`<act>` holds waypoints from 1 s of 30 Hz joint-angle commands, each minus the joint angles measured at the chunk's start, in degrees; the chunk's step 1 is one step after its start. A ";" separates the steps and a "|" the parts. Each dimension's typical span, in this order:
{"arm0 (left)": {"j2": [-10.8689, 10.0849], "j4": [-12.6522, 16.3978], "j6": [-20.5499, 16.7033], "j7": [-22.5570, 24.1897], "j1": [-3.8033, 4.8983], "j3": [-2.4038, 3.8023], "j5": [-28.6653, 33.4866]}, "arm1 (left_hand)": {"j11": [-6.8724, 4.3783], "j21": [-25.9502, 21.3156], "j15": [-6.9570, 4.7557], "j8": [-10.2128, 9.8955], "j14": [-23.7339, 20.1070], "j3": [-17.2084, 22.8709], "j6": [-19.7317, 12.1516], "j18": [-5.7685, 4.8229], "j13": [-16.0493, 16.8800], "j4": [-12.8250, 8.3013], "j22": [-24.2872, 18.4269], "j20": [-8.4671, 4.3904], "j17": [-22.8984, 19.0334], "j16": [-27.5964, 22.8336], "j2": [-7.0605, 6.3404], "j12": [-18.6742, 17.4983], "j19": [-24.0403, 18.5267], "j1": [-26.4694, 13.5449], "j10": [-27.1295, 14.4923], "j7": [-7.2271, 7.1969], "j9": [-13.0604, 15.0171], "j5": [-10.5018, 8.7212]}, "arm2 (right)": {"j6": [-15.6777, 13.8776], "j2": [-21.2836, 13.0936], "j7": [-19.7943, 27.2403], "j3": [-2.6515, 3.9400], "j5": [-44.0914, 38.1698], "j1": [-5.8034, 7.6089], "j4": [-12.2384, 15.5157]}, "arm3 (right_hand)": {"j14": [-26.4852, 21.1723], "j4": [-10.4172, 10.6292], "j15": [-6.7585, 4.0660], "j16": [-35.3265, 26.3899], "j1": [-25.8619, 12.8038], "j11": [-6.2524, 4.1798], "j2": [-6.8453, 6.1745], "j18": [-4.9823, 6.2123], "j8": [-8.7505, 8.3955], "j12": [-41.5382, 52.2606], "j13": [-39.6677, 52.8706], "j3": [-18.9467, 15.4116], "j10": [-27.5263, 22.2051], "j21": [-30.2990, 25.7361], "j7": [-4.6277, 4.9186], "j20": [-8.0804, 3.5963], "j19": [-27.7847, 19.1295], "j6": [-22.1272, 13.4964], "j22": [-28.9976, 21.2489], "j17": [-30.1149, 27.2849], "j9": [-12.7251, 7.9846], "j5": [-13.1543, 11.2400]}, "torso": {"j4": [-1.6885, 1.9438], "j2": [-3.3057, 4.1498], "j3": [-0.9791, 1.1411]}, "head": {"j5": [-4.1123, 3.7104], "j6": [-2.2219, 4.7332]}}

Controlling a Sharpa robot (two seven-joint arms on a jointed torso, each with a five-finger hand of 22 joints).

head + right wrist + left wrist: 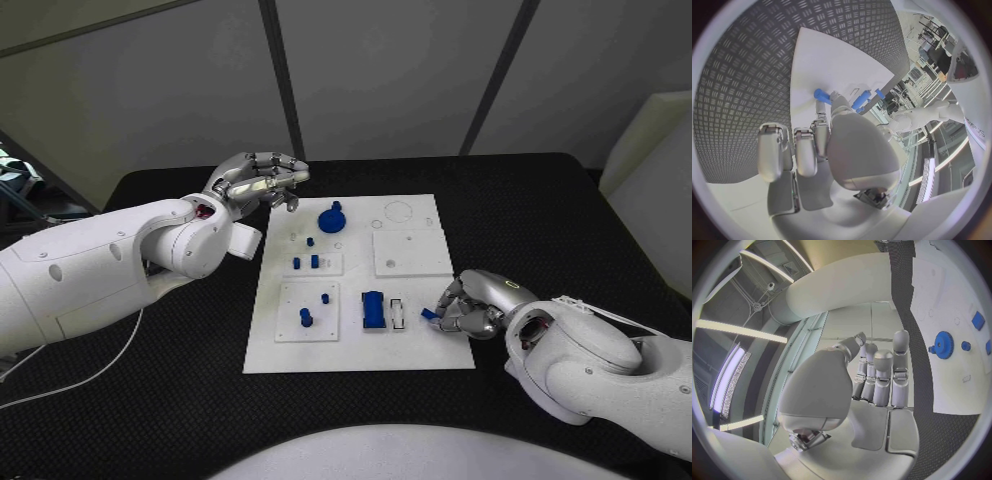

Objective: Assemble the parts on the task board

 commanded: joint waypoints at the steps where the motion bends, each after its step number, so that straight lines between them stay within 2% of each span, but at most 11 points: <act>1: 0.00 0.22 0.46 0.14 0.07 0.05 0.23 | 0.10 -0.05 0.06 0.33 -0.29 0.31 -0.48 -0.52 -0.06 0.13 0.06 0.15 -0.06 0.18 0.41 0.19 0.02 0.35 -0.45 0.10 0.08 0.15 | -6.02 0.40 1.46 0.08 5.50 0.07 0.56 | 5.55 0.16 -0.47 0.11 1.21 -0.59 1.70 -0.09 0.21 0.41 -9.09 0.46 0.76 0.41 0.02 -0.23 3.13 0.39 10.97 12.66 0.19 0.25 | -0.03 -0.02 -0.02 | 0.13 0.05; 5: -0.04 0.28 0.44 0.18 0.07 0.05 0.23 | 0.10 -0.05 0.06 0.33 -0.29 0.31 -0.48 -0.52 -0.06 0.13 0.06 0.15 -0.06 0.18 0.41 0.19 0.02 0.35 -0.45 0.10 0.08 0.15 | -7.83 0.95 2.15 0.14 6.13 0.08 0.76 | 5.58 0.43 -0.50 0.17 0.89 -0.63 1.42 -0.13 0.18 0.55 -8.99 0.85 0.84 0.53 -0.03 -0.25 3.23 0.50 11.10 12.78 0.30 0.32 | -0.08 0.00 0.00 | 0.11 0.04; 10: -0.03 0.29 0.46 0.20 0.07 0.05 0.23 | 0.10 -0.05 0.06 0.33 -0.29 0.31 -0.48 -0.52 -0.06 0.13 0.06 0.15 -0.06 0.18 0.41 0.19 0.02 0.35 -0.45 0.10 0.08 0.15 | -8.28 2.00 2.67 0.18 7.55 0.09 0.32 | 5.59 0.77 -0.53 0.21 0.50 -0.67 1.15 -0.16 0.17 0.61 -8.95 1.28 0.89 0.63 -0.08 -0.27 3.31 0.64 11.22 12.86 0.43 0.43 | -0.13 0.00 0.05 | 0.14 0.04; 16: -0.03 0.38 0.48 0.19 0.08 0.05 0.23 | 0.10 -0.05 0.06 0.33 -0.29 0.31 -0.48 -0.52 -0.06 0.13 0.06 0.15 -0.06 0.18 0.41 0.19 0.02 0.35 -0.45 0.10 0.08 0.15 | -7.13 3.72 2.79 0.19 9.31 0.09 -0.82 | 5.59 1.37 -0.56 0.21 -0.23 -0.70 0.61 -0.15 0.06 0.58 -8.95 1.94 0.92 0.59 -0.11 -0.31 3.29 0.74 11.19 12.85 0.62 0.52 | -0.01 0.06 0.01 | 0.22 0.22; 21: -0.11 0.45 0.48 0.17 0.09 0.05 0.23 | 0.10 -0.05 0.06 0.33 -0.29 0.31 -0.48 -0.52 -0.06 0.13 0.06 0.15 -0.06 0.18 0.41 0.19 0.02 0.35 -0.45 0.10 0.08 0.15 | -5.10 5.13 2.55 0.19 10.44 0.09 -1.98 | 5.59 2.06 -0.55 0.20 -1.15 -0.68 0.00 -0.15 -0.06 0.54 -8.97 2.41 0.92 0.58 -0.09 -0.31 3.29 0.81 11.19 12.84 0.80 0.57 | -0.07 0.05 0.01 | 0.37 0.18; 22: -0.11 0.47 0.48 0.16 0.09 0.05 0.23 | 0.10 -0.05 0.06 0.33 -0.29 0.31 -0.48 -0.52 -0.06 0.13 0.06 0.15 -0.06 0.18 0.41 0.19 0.02 0.35 -0.45 0.10 0.08 0.15 | -4.64 5.43 2.48 0.19 10.70 0.09 -2.20 | 5.59 2.38 -0.53 0.20 -1.58 -0.67 -0.21 -0.15 -0.11 0.53 -8.97 2.50 0.93 0.57 -0.08 -0.30 3.28 0.82 11.18 12.83 0.85 0.96 | -0.06 0.06 0.01 | 0.36 0.17; 25: -0.10 0.50 0.50 0.14 0.09 0.05 0.23 | 0.10 -0.05 0.06 0.33 -0.29 0.31 -0.48 -0.52 -0.06 0.13 0.06 0.15 -0.06 0.18 0.41 0.19 0.02 0.35 -0.45 0.10 0.08 0.15 | -3.42 6.21 2.21 0.19 11.19 0.09 -2.71 | 5.59 3.49 -0.49 0.21 -3.13 -0.64 -0.95 -0.14 -0.20 0.47 -9.00 2.58 0.95 0.56 -0.07 -0.27 3.28 0.99 11.19 12.86 1.12 4.34 | -0.08 0.07 0.05 | 0.35 0.15; 30: -0.11 0.54 0.56 0.07 0.10 0.05 0.23 | 0.10 -0.05 0.06 0.33 -0.29 0.31 -0.48 -0.52 -0.06 0.13 0.06 0.15 -0.06 0.18 0.41 0.19 0.02 0.35 -0.45 0.10 0.08 0.15 | -2.56 7.21 1.80 0.20 11.48 0.09 -3.35 | 5.60 5.64 -0.53 0.23 -5.96 -0.72 -1.41 -0.15 0.01 0.52 -8.95 2.30 1.07 0.57 -0.22 -0.27 3.30 1.64 11.22 12.90 1.64 6.62 | -0.12 0.04 0.05 | 0.34 0.13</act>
